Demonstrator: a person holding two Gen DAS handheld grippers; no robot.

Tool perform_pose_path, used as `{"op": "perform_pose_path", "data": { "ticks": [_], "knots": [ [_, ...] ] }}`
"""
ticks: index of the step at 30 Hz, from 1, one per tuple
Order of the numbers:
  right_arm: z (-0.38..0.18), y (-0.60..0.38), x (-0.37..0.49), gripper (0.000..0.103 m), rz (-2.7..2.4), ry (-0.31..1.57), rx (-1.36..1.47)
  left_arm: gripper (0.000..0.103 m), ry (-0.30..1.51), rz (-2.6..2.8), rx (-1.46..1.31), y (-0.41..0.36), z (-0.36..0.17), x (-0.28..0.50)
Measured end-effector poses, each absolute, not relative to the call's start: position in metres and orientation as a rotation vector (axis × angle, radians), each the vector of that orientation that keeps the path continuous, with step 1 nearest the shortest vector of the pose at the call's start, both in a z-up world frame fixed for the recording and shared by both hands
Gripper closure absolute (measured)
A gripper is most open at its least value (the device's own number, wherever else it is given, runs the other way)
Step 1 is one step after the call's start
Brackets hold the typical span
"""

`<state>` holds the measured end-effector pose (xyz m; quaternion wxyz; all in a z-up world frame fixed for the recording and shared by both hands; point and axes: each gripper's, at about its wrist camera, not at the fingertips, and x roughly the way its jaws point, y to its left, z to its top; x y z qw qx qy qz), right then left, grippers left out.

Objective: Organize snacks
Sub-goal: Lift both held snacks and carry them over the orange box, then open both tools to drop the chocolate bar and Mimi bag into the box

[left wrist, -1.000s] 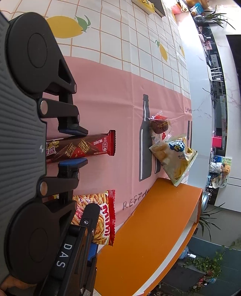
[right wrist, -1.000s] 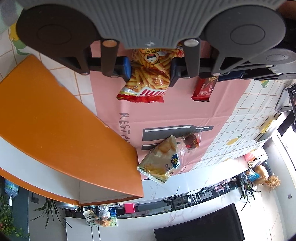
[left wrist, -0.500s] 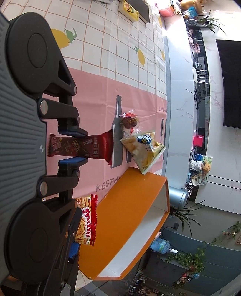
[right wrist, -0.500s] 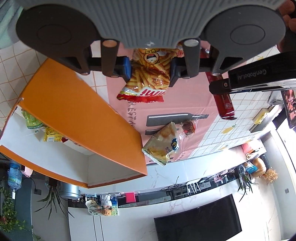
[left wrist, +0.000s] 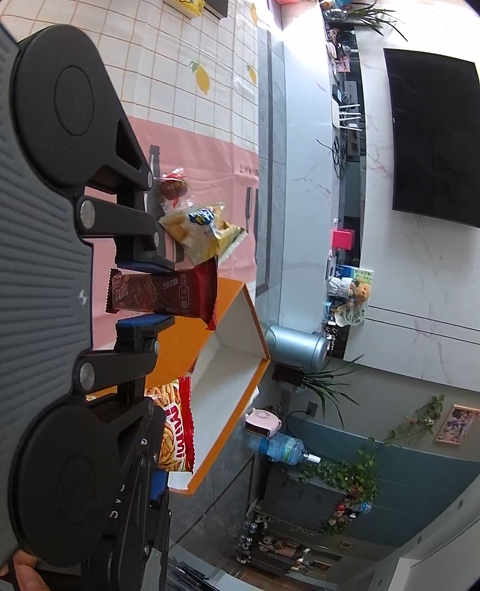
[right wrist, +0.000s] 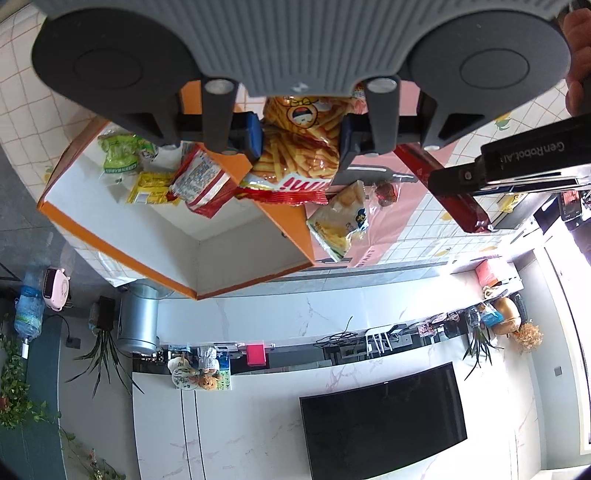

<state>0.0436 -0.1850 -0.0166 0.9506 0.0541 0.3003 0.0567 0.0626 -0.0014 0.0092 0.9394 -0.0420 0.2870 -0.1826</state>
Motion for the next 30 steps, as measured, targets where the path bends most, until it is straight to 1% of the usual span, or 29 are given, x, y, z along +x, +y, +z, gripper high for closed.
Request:
{"op": "perform_pose_path", "data": {
  "ticks": [7,17,22,30],
  "knots": [
    [0.004,-0.226,0.053,0.066,0.091,0.605,0.096,0.078,0.557,-0.442,-0.061,-0.024,0.024,0.085],
    [0.009,-0.287,0.087,0.066,0.029,0.636,0.127,0.078,0.562,-0.556,-0.009,-0.085,0.032,0.123],
    [0.001,-0.301,0.112,0.066,0.031,0.675,0.091,0.078,0.610,-0.595,0.036,-0.119,0.022,0.148],
    [-0.033,-0.303,0.154,0.066,0.051,0.791,0.011,0.078,0.742,-0.585,0.130,-0.147,-0.008,0.191]
  ]
}}
